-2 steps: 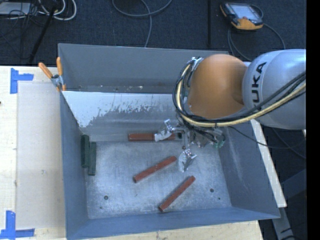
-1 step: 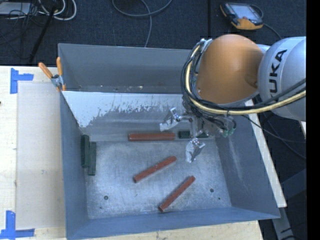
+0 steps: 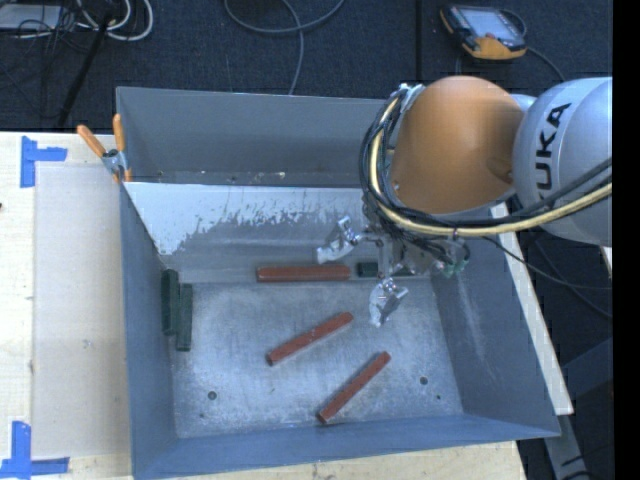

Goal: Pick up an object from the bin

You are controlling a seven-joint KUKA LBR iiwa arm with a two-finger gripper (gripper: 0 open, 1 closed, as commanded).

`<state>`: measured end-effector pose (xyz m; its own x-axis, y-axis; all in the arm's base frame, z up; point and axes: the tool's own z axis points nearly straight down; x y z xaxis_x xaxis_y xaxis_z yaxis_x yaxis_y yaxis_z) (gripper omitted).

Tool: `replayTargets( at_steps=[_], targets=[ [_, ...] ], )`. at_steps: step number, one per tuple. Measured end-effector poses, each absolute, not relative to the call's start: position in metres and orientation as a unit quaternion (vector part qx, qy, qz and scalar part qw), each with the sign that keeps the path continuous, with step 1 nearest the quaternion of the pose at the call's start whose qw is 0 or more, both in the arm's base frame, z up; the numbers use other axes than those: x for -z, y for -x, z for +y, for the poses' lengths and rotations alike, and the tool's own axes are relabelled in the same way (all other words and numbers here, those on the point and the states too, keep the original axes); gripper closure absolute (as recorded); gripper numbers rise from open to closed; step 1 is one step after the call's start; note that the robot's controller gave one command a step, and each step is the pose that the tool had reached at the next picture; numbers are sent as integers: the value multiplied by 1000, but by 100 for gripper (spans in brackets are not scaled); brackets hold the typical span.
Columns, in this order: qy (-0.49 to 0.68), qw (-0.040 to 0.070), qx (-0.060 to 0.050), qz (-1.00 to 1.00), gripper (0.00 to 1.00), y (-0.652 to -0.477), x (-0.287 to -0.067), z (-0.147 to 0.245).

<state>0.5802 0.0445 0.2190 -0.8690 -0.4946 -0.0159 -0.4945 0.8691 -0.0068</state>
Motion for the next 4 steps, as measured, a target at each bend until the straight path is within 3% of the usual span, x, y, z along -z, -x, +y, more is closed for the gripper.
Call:
replayTargets(
  at_steps=[1,2,3,4],
  targets=[
    [243,2,0,970,0,-583,-146,48],
    [281,7,0,960,100,-576,-77,46],
    [281,7,0,960,100,-576,-77,46],
    [459,2,0,889,100,-599,-203,62]
  ],
)
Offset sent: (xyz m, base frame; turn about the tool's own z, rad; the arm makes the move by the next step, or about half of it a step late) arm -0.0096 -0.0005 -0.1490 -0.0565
